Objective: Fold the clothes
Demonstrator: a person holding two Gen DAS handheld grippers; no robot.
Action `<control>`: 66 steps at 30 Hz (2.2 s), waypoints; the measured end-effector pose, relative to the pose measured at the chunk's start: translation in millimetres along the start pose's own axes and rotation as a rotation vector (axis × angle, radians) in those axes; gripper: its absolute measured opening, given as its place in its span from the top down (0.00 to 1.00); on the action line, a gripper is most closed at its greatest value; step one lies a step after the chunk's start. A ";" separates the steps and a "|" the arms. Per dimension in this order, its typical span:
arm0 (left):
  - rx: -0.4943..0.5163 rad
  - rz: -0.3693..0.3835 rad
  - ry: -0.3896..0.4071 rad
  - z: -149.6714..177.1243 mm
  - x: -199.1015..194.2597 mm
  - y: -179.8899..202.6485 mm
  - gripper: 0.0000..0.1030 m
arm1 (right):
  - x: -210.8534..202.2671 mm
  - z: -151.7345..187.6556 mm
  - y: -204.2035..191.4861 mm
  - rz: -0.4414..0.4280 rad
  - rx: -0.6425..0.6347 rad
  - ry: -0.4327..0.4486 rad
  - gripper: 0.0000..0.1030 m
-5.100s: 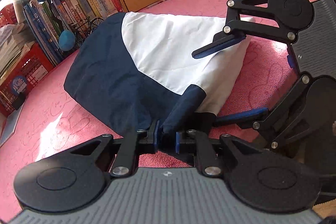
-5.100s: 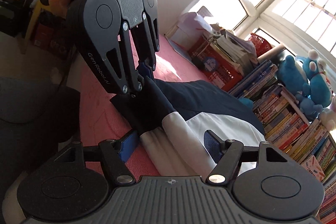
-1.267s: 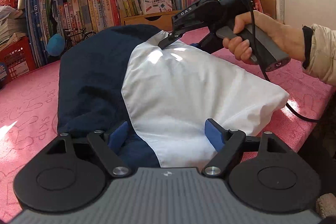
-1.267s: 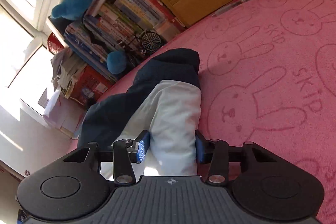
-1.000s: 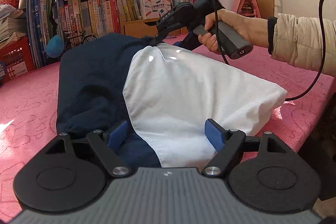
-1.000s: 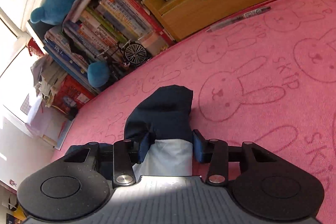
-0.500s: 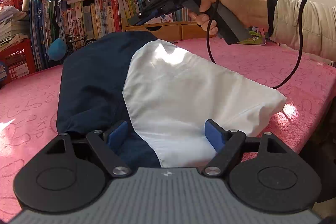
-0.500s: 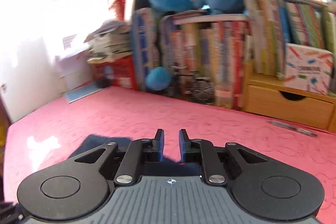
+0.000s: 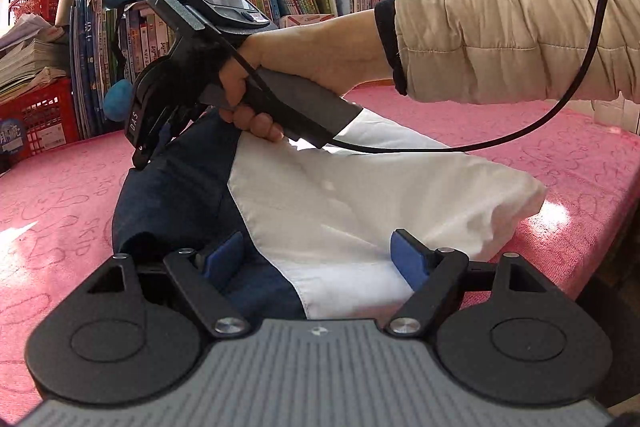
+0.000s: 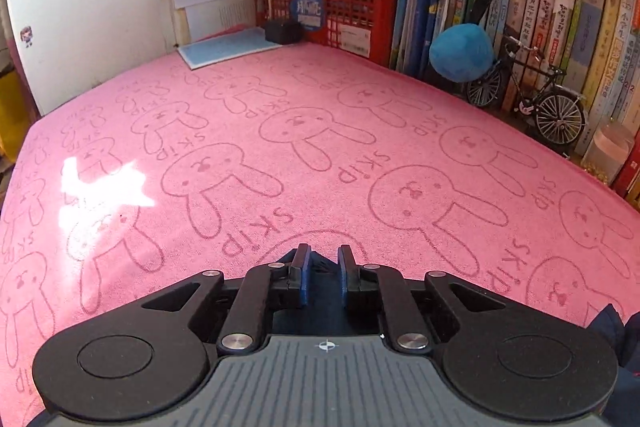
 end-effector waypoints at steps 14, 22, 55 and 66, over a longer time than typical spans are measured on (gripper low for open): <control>-0.286 0.177 -0.026 -27.5 -66.0 -62.8 0.00 | -196.7 206.5 61.7 -0.192 0.448 0.262 0.27; -0.783 0.337 -0.214 -39.2 10.1 -173.9 0.00 | -168.2 241.2 128.9 -0.324 0.800 0.332 0.20; -0.793 0.502 -0.278 -59.8 79.8 -185.6 0.00 | -94.0 155.6 174.5 -0.349 0.736 0.351 0.59; -0.895 0.438 -0.291 -57.3 107.3 -191.1 0.70 | -89.6 158.9 172.5 -0.362 0.723 0.337 0.47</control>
Point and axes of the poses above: each gripper's, at about its wrist camera, not at the fingertips, and x roughly the way its jaws point, y to its right, z to its underside, the point moved 8 cm from there along x, roughly the way its jaws point, and after that the axes turned 7 degrees about -y, right-handed, at the moved point
